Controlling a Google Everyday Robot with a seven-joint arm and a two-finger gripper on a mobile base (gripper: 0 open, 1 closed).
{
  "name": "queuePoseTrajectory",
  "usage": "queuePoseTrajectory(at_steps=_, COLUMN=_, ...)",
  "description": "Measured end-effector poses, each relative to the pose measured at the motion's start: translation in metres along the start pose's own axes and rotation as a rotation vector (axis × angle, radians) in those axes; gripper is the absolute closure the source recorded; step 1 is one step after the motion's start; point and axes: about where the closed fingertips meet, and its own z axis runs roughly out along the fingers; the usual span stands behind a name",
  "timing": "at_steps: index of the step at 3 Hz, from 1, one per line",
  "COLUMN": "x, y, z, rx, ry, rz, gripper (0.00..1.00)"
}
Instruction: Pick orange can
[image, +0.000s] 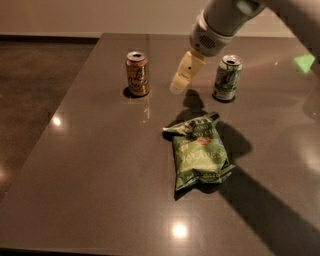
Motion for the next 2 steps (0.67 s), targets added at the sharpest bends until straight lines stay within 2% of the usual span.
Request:
queuePoseTrajectory(at_steps=1, x=-0.031, y=-0.004, z=0.039, rx=-0.017, ry=-0.037, rz=0.015, gripper=0.0)
queuePoseTrajectory(at_steps=2, x=-0.056, y=0.0, z=0.064, rx=-0.047, ry=-0.075, rz=0.024, gripper=0.0)
